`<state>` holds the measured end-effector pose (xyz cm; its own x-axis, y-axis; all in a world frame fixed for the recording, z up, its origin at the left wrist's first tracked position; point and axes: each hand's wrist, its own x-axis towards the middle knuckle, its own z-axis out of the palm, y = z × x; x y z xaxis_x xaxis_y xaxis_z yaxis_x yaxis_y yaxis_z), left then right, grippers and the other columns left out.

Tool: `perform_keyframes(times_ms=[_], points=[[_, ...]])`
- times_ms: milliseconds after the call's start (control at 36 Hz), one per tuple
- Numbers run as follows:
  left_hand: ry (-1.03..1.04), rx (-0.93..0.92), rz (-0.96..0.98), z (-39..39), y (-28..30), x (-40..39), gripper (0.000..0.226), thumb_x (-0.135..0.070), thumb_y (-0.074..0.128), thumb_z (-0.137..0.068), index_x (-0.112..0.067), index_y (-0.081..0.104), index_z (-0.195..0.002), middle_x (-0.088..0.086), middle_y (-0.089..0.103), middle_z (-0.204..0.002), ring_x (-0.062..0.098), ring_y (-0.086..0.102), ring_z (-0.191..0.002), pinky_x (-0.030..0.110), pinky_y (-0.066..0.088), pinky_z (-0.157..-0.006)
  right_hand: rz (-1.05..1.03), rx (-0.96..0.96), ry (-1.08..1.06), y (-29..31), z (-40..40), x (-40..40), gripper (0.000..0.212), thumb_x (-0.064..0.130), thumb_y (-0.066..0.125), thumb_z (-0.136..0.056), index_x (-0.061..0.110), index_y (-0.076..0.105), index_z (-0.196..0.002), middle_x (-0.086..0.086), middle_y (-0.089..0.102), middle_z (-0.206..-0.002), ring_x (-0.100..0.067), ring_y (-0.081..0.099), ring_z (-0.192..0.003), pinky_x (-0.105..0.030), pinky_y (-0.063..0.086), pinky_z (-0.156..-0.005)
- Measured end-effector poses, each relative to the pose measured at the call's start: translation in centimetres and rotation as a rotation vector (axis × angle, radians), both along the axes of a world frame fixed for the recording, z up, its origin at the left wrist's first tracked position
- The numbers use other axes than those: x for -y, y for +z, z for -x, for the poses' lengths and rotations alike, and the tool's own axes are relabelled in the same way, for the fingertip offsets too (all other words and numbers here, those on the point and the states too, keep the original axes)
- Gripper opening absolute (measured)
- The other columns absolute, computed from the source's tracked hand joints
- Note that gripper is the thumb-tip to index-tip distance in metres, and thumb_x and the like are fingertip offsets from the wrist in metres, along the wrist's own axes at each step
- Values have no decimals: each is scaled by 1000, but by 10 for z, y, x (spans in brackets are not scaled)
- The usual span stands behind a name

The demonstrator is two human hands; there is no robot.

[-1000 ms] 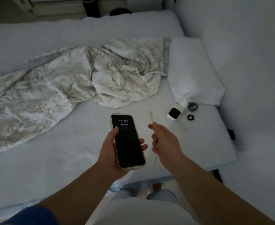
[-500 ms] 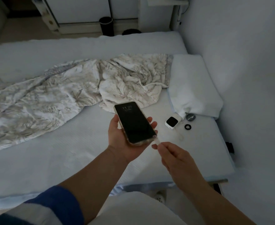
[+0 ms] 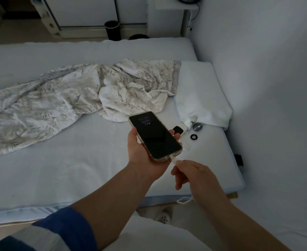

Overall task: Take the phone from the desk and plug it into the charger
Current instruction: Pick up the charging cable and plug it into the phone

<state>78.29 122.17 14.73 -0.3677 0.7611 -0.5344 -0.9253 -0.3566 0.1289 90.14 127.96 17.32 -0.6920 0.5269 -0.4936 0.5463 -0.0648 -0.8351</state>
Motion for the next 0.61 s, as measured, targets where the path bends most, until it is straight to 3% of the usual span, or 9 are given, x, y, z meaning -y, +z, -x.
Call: perform_keyframes(times_ms=[83, 194, 333, 556, 611], points=[[5, -35, 38, -7, 0, -1, 67, -67, 42, -74, -15, 61, -112, 19, 73, -101, 34, 68, -95, 45, 58, -74, 35, 95, -12, 2, -3, -3, 44, 22, 39, -95, 21, 54, -54, 11, 55, -33, 7, 53, -37, -2, 43, -48], [45, -53, 57, -13, 0, -3, 62, -66, 40, -76, -17, 62, -106, 18, 74, -97, 34, 68, -96, 45, 59, -70, 115, 158, -6, 7, -4, -4, 43, 23, 39, -95, 19, 54, -55, 8, 53, -38, 5, 52, -32, -3, 42, -41], [66, -49, 88, -16, 0, -3, 63, -66, 41, -75, -19, 57, -115, 19, 66, -117, 35, 67, -98, 45, 59, -71, 211, 212, -7, 13, -1, -6, 42, 23, 37, -96, 15, 52, -58, 0, 52, -56, -7, 52, -50, -15, 39, -61], [51, -76, 145, -16, -3, -1, 70, -68, 39, -76, -21, 49, -128, 17, 60, -126, 34, 64, -104, 43, 55, -75, 222, 309, 11, 15, 8, -4, 40, 25, 38, -96, 15, 51, -59, -1, 51, -58, -8, 50, -53, -17, 41, -65], [49, -62, 161, -16, -2, -1, 70, -68, 39, -77, -21, 49, -127, 17, 59, -128, 34, 63, -107, 43, 54, -76, 196, 345, 39, 16, 11, -3, 41, 25, 36, -97, 15, 49, -59, -1, 49, -59, -7, 49, -54, -24, 44, -79]])
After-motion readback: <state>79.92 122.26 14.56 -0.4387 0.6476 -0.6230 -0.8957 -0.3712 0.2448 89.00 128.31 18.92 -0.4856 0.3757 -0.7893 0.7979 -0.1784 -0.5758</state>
